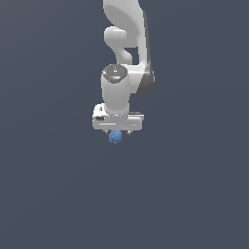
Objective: Pick up the object and move it to a goal position.
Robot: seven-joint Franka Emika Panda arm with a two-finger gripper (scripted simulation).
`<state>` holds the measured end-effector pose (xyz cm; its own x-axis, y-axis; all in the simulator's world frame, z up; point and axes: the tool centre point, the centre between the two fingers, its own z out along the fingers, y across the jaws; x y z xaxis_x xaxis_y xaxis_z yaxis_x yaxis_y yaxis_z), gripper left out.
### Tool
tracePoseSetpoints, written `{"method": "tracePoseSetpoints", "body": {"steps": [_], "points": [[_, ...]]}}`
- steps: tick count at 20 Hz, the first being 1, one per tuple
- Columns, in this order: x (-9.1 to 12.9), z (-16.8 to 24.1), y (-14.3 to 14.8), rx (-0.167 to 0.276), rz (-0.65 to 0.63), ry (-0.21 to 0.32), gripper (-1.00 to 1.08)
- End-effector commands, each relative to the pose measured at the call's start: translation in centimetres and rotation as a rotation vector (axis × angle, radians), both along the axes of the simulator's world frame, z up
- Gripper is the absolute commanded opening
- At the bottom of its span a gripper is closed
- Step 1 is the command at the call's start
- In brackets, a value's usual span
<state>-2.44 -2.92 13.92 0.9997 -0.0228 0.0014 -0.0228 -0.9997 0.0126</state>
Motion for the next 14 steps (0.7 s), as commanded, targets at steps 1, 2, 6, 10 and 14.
{"method": "tracePoseSetpoints", "body": {"steps": [1, 2, 6, 10, 14], "points": [[-1.2, -1.4, -0.5, 0.004, -0.022, 0.001, 1.00], [-1.7, -1.9, -0.7, 0.006, -0.031, 0.001, 1.00], [-3.4, -3.6, -1.3, 0.010, -0.061, 0.001, 1.00], [-4.6, -4.5, -1.7, 0.012, -0.080, 0.001, 1.00], [-5.1, -5.0, -1.9, 0.013, -0.089, 0.001, 1.00]]}}
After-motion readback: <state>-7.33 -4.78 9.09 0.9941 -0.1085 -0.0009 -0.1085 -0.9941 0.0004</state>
